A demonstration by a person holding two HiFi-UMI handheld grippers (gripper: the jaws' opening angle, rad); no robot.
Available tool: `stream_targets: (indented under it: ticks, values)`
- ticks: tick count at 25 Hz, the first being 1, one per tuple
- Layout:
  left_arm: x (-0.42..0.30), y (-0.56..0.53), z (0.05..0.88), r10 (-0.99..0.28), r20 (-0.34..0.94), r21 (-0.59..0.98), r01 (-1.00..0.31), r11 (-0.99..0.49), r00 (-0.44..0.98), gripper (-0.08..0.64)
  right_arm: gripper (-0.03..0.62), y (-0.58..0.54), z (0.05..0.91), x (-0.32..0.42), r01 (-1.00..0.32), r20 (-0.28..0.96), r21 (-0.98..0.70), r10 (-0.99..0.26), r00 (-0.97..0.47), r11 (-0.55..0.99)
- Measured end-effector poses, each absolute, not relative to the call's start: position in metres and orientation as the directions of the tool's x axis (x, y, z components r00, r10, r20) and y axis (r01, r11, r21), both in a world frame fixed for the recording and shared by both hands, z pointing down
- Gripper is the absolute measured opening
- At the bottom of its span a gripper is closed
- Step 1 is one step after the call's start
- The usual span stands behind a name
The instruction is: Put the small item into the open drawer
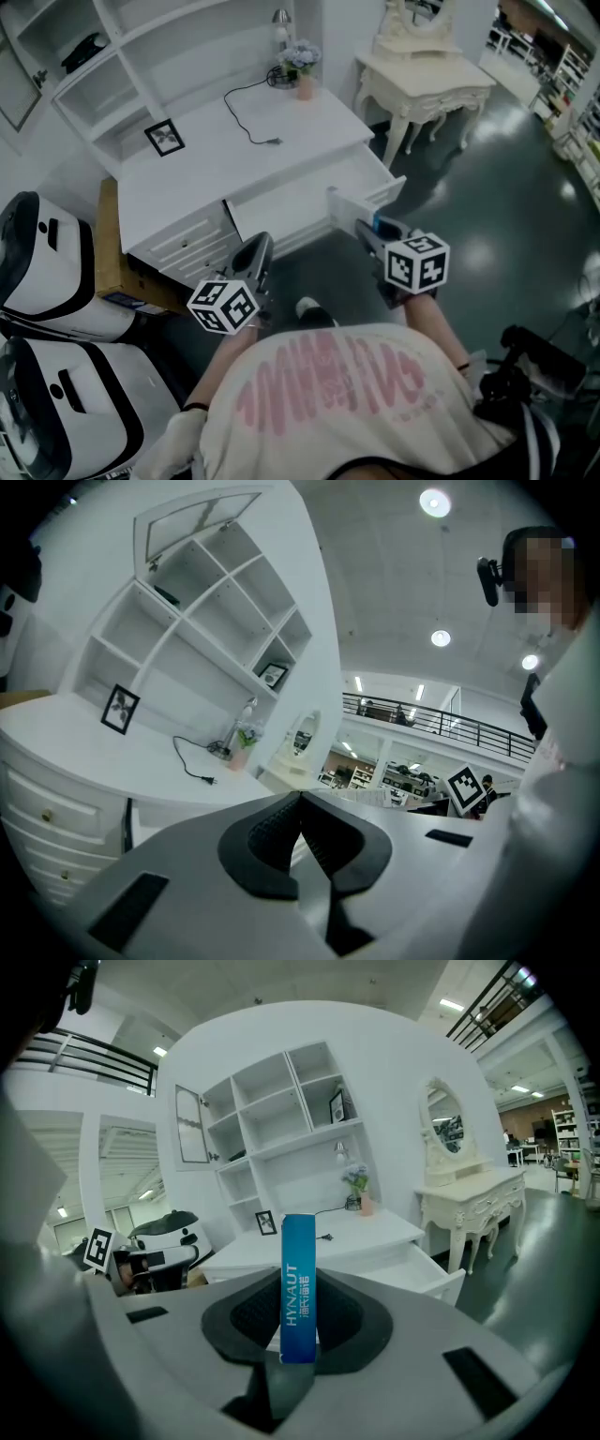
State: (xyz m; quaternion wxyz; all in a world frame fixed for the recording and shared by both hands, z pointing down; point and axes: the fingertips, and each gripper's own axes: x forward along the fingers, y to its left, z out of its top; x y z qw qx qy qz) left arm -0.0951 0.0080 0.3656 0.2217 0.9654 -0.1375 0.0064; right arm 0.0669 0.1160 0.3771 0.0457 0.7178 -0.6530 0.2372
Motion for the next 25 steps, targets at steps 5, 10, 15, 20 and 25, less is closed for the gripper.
stream_targets:
  ticks: [5, 10, 15, 20, 25]
  values:
    - [-0.059, -0.032, 0.373, -0.251, 0.078, 0.43, -0.26, -0.865, 0.965, 0.029, 0.086, 0.079, 0.381, 0.097, -0.958, 0.413, -0.257, -0.911, 0.008, -0.126]
    - [-0.023, -0.073, 0.379, -0.235, 0.103, 0.44, -0.256, -0.861, 0.967, 0.029, 0.085, 0.031, 0.393, 0.12, -0.944, 0.437, -0.321, -0.896, -0.075, -0.078]
    - [-0.009, -0.117, 0.392, -0.269, 0.141, 0.46, -0.304, -0.834, 0.953, 0.029, 0.086, -0.012, 0.412, 0.142, -0.922, 0.484, -0.384, -0.861, -0.153, -0.052]
    - [-0.003, -0.155, 0.406, -0.303, 0.166, 0.481, -0.345, -0.806, 0.939, 0.029, 0.086, -0.049, 0.438, 0.15, -0.902, 0.553, -0.431, -0.788, -0.272, 0.01]
    - [0.011, -0.185, 0.412, -0.321, 0.171, 0.493, -0.363, -0.791, 0.931, 0.029, 0.086, -0.08, 0.462, 0.154, -0.886, 0.602, -0.46, -0.714, -0.358, 0.056]
